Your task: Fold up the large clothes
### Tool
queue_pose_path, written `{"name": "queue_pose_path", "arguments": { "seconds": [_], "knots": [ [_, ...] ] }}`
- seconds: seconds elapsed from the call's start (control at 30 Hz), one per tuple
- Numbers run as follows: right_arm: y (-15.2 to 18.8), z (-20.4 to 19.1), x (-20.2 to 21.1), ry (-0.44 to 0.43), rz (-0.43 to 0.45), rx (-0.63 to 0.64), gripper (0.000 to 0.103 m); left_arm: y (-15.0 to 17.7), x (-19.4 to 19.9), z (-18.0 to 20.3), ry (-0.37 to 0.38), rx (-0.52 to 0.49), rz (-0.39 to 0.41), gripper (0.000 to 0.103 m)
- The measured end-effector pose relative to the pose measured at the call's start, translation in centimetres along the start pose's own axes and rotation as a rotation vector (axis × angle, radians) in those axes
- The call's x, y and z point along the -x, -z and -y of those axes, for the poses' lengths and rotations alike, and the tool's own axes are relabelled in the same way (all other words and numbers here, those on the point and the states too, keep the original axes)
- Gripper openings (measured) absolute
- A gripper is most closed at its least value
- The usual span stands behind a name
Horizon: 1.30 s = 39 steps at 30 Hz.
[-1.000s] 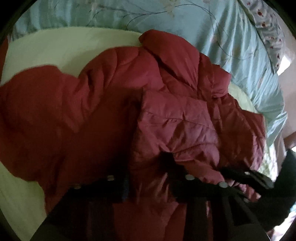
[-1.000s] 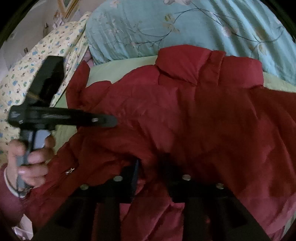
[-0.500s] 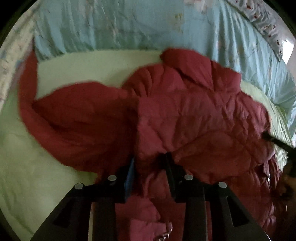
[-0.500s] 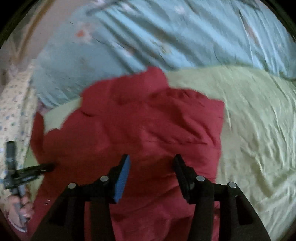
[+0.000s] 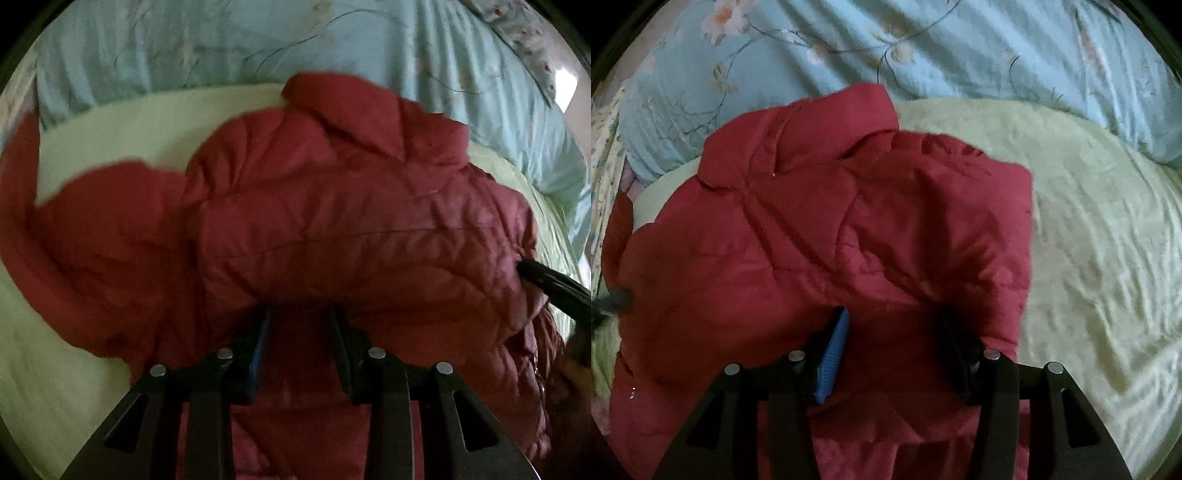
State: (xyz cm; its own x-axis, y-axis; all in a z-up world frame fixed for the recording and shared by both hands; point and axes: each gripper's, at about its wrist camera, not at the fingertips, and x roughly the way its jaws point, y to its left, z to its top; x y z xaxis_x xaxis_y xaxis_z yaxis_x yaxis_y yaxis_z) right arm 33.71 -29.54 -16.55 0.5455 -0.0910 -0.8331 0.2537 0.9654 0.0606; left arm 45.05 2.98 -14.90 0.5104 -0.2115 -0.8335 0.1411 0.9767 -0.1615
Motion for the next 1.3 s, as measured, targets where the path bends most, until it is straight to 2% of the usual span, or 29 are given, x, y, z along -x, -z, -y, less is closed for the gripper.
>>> {"name": "queue_pose_path", "arguments": {
  "seconds": [0.1, 0.17, 0.3, 0.5, 0.53, 0.57, 0.6, 0.63, 0.67, 0.83, 1.1, 1.3],
  "knots": [
    [0.0, -2.0, 1.8, -0.034, 0.047, 0.047, 0.053, -0.4, -1.0, 0.0, 0.004, -0.001, 0.006, 0.032],
    [0.1, -3.3, 1.4, -0.060, 0.026, 0.070, 0.054, -0.3, -1.0, 0.4, -0.004, -0.013, 0.009, 0.033],
    [1.1, -4.1, -2.1, -0.012, -0.056, 0.110, 0.054, 1.7, 1.1, -0.7, -0.010, -0.024, 0.019, 0.033],
    [1.1, -4.1, -2.7, 0.000, -0.064, 0.115, 0.055, 2.7, 3.3, -1.7, 0.031, 0.003, 0.045, 0.032],
    [1.0, -4.0, -2.3, -0.010, -0.062, 0.103, 0.055, 2.8, 4.0, -2.0, 0.040, 0.014, 0.051, 0.035],
    [0.9, -3.8, -2.0, -0.022, -0.058, 0.089, 0.055, 2.9, 4.7, -2.3, 0.041, 0.024, 0.062, 0.042],
    [0.9, -3.6, -1.5, -0.031, -0.064, 0.068, 0.055, 3.1, 5.5, -2.8, 0.031, 0.030, 0.088, 0.047],
    [0.8, -3.5, -0.8, -0.046, -0.058, 0.047, 0.055, 3.2, 6.4, -3.3, 0.013, 0.042, 0.108, 0.057],
    [0.8, -3.4, -0.1, -0.064, -0.048, 0.027, 0.055, 3.2, 7.2, -3.8, -0.001, 0.051, 0.125, 0.060],
    [0.8, -4.5, 3.2, -0.139, -0.013, 0.012, 0.055, 3.1, 10.1, -6.9, -0.055, 0.121, 0.169, 0.060],
    [2.4, -6.7, 6.2, -0.215, -0.023, 0.059, 0.058, 3.1, 12.4, -10.9, -0.148, 0.205, 0.177, 0.060],
    [4.4, -7.5, 7.7, -0.253, -0.047, 0.081, 0.061, 1.8, 12.4, -14.2, -0.234, 0.263, 0.162, 0.072]
  ]
}}
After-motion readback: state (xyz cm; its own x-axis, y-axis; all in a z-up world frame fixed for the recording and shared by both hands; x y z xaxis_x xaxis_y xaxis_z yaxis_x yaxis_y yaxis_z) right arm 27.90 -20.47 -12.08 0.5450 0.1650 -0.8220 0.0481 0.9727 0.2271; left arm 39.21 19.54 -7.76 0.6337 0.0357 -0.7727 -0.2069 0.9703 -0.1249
